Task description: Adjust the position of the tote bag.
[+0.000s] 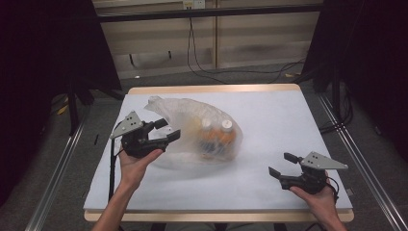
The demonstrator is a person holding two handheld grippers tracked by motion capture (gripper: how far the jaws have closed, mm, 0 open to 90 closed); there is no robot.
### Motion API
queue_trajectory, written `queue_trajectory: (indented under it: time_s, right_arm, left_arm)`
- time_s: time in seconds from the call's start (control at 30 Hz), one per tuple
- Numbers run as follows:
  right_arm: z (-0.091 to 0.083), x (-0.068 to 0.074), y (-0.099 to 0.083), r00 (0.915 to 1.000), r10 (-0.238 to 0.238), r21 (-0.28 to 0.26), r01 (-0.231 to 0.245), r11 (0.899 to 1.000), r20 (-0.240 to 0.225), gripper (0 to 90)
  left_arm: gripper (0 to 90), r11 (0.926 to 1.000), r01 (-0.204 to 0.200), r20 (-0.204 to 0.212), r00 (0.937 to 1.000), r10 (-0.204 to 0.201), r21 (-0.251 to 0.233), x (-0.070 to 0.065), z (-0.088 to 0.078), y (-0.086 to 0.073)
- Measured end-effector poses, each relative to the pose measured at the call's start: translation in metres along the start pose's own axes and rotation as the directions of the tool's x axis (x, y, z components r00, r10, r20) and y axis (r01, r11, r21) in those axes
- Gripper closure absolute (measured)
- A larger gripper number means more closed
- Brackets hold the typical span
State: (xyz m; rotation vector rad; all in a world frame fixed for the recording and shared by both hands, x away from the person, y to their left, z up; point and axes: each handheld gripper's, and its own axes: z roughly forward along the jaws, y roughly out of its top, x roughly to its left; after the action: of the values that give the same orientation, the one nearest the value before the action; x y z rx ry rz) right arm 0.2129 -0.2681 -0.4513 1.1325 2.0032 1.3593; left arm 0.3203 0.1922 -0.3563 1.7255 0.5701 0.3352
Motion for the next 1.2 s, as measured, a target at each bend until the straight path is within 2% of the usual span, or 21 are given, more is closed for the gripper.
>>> queue_trajectory:
  time_s: [0.03, 0.13, 0.17, 0.23, 0.3, 0.33, 0.37, 0.4, 0.47, 0.53, 0.6, 0.7, 0.87, 1.03, 1.2]
  right_arm:
    - [0.000, 0.000, 0.000, 1.0000, 0.000, 0.001, 0.000, 1.000, 0.000, 21.3]
    - [0.001, 0.001, 0.000, 1.0000, 0.001, 0.005, -0.001, 1.000, -0.006, 21.3]
    - [0.001, 0.001, 0.000, 1.0000, 0.002, 0.007, -0.002, 1.000, -0.005, 21.3]
    - [0.001, 0.001, 0.000, 1.0000, -0.001, 0.008, 0.001, 1.000, -0.006, 21.3]
    - [0.001, 0.001, 0.000, 1.0000, 0.002, 0.010, -0.002, 1.000, -0.009, 21.3]
    - [0.001, 0.001, 0.000, 1.0000, 0.003, 0.011, -0.003, 1.000, -0.009, 21.3]
    - [0.001, 0.001, 0.000, 0.9999, 0.006, 0.012, -0.006, 1.000, -0.008, 21.3]
    - [0.001, 0.001, 0.000, 1.0000, 0.006, 0.012, -0.006, 1.000, -0.007, 21.3]
    - [0.001, 0.001, 0.000, 0.9999, 0.006, 0.016, -0.006, 1.000, -0.012, 21.3]
    - [0.001, 0.001, 0.000, 0.9999, 0.004, 0.020, -0.003, 1.000, -0.010, 21.2]
    - [0.002, 0.002, 0.000, 0.9998, 0.003, 0.033, -0.003, 0.999, -0.022, 20.4]
    - [0.004, 0.002, -0.001, 0.9997, -0.001, 0.039, 0.002, 0.999, -0.026, 20.4]
    - [0.004, 0.000, 0.000, 0.9996, 0.005, 0.042, -0.004, 0.999, -0.026, 20.4]
    - [0.003, 0.001, 0.000, 0.9996, 0.005, 0.040, -0.004, 0.999, -0.029, 20.6]
    - [0.003, 0.001, 0.000, 0.9994, 0.016, 0.040, -0.015, 0.999, -0.030, 20.8]
  left_arm:
    - [36.7, 1.0000, 0.000, -0.025, 0.9997, 0.000, 0.010, 0.000, 0.003, 0.002]
    - [38.3, 0.9998, 0.015, 0.010, 0.9998, -0.015, 0.015, 0.003, 0.012, 0.004]
    - [38.9, 0.9995, 0.028, 0.007, 0.9996, -0.028, 0.014, 0.003, 0.015, 0.004]
    - [43.6, 0.9995, 0.029, -0.029, 0.9992, -0.028, 0.015, 0.003, 0.018, 0.003]
    - [50.4, 0.9996, 0.029, -0.019, 0.9994, -0.029, 0.004, 0.003, 0.021, 0.001]
    - [50.4, 0.9995, 0.031, 0.002, 0.9995, -0.031, 0.007, 0.004, 0.022, 0.000]
    - [59.3, 0.9997, 0.008, 0.007, 0.9999, -0.008, 0.024, 0.003, 0.024, -0.001]
    - [63.1, 0.9995, 0.000, 0.013, 0.9999, 0.000, 0.032, 0.002, 0.024, -0.002]
    - [72.5, 0.9995, 0.001, 0.049, 0.9988, -0.003, 0.031, 0.003, 0.026, -0.006]
    - [75.6, 0.9991, -0.003, 0.046, 0.9990, 0.001, 0.042, 0.004, 0.026, -0.007]
    - [83.7, 0.9995, 0.016, 0.083, 0.9964, -0.018, 0.027, 0.007, 0.028, -0.009]
    - [89.7, 0.9995, 0.023, 0.096, 0.9950, -0.025, 0.020, 0.008, 0.028, -0.009]
    - [90.0, 0.9990, 0.044, 0.113, 0.9926, -0.044, 0.008, 0.009, 0.029, -0.009]
    - [90.0, 0.9995, 0.028, 0.126, 0.9916, -0.030, 0.014, 0.004, 0.029, -0.007]
    - [90.0, 0.9999, 0.010, 0.157, 0.9875, -0.008, -0.012, -0.004, 0.033, 0.005]
